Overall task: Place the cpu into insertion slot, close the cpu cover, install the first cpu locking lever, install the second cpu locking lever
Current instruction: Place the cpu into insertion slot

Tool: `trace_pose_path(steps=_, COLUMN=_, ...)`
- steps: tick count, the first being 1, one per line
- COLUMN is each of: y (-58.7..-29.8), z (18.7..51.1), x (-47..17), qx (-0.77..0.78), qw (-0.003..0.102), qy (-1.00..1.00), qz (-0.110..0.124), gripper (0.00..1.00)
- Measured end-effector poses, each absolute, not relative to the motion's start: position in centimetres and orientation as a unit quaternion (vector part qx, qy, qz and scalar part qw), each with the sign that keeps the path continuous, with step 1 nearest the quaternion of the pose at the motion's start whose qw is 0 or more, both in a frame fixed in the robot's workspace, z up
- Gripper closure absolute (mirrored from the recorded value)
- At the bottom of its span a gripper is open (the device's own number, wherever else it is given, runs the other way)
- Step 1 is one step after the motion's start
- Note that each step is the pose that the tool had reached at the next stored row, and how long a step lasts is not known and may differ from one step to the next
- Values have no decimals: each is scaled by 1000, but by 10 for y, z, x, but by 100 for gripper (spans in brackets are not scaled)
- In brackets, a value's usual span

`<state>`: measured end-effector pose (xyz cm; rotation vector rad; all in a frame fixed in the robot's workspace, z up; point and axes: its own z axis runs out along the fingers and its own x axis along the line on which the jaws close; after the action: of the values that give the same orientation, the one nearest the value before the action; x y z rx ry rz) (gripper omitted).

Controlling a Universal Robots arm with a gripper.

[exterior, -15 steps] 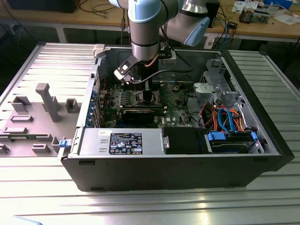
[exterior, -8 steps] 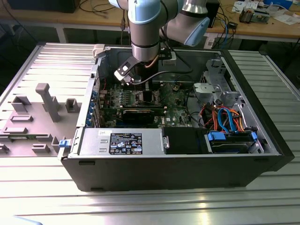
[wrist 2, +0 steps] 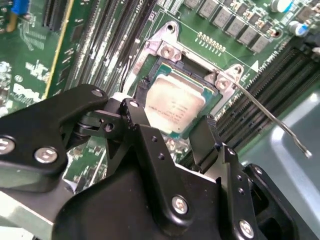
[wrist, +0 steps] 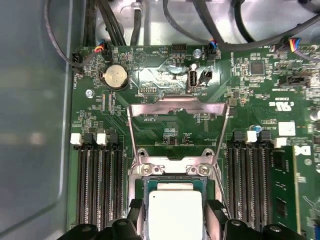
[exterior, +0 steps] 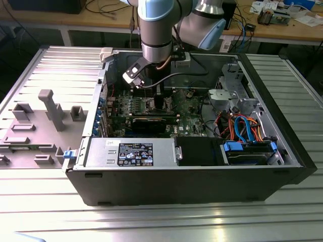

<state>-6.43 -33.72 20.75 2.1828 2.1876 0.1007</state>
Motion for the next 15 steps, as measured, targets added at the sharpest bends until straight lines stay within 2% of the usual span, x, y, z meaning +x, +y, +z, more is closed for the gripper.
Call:
trace_pose_path(steps=5, y=-337, z=221, x=-64, qx=706, qw=23, qy=707, qz=31, gripper=40)
trace_pose_path(steps=8, y=-337, z=222, x=-64, qx=706, qw=23, qy=707, qz=31, gripper=60)
trace_pose_path(steps=9, y=-337, z=222, x=-64, qx=706, qw=23, qy=707, qz=31, gripper=60)
trace_pose_path(steps=10, y=-337, z=222, x=-64, qx=706, qw=23, qy=707, qz=31, gripper=65)
trace_pose_path(steps=11, y=-337, z=222, x=-64, qx=706, qw=23, qy=707, qz=31, gripper=78)
trace_pose_path(steps=12, y=-337, z=222, x=-63, qx=706, qw=23, qy=707, qz=31, gripper=78)
trace_pose_path(steps=14, y=-337, z=222, x=-64, qx=706, qw=23, qy=707, qz=30, gripper=89)
trace_pose_path(steps=15, y=-337, z=222, x=-64, qx=706, qw=23, qy=707, qz=30, gripper=89)
